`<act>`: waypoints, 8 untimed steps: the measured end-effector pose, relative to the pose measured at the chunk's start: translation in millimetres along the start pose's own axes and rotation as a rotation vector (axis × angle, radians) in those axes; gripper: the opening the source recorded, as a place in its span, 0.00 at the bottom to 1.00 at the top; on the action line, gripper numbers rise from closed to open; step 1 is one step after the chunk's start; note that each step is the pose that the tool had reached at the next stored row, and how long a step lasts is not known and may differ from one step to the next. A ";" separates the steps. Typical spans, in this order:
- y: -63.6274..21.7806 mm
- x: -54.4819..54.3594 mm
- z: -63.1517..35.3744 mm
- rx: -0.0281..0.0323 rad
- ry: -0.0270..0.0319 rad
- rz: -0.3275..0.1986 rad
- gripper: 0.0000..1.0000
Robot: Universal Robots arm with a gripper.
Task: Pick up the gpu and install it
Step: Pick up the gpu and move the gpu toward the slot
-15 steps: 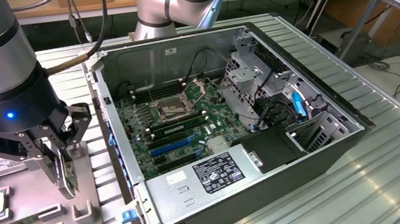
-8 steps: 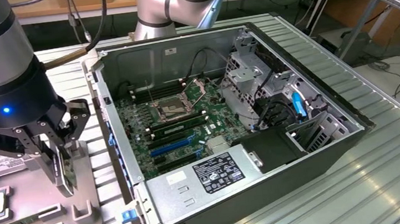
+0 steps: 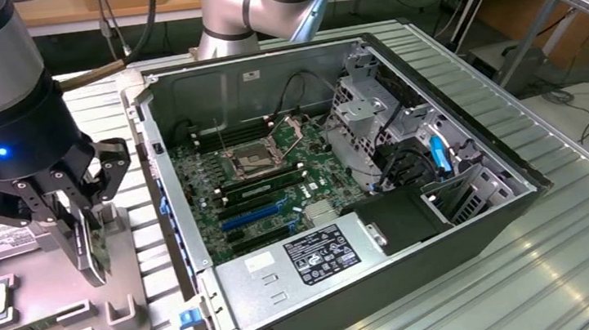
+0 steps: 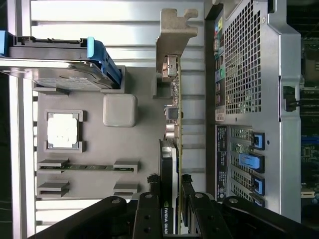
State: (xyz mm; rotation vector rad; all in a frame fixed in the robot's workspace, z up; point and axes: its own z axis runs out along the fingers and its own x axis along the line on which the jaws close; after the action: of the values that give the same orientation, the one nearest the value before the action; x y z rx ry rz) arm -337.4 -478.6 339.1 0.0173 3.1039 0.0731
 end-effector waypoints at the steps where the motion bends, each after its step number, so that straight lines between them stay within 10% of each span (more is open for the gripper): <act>1: 0.0 -0.1 -1.0 0.0001 0.0000 0.000 0.27; 8: 0.3 -0.2 -6.8 -0.0001 -0.0001 0.000 0.27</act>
State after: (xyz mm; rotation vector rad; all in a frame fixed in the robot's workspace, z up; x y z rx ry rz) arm -337.4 -478.6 345.9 0.0173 3.1038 0.0732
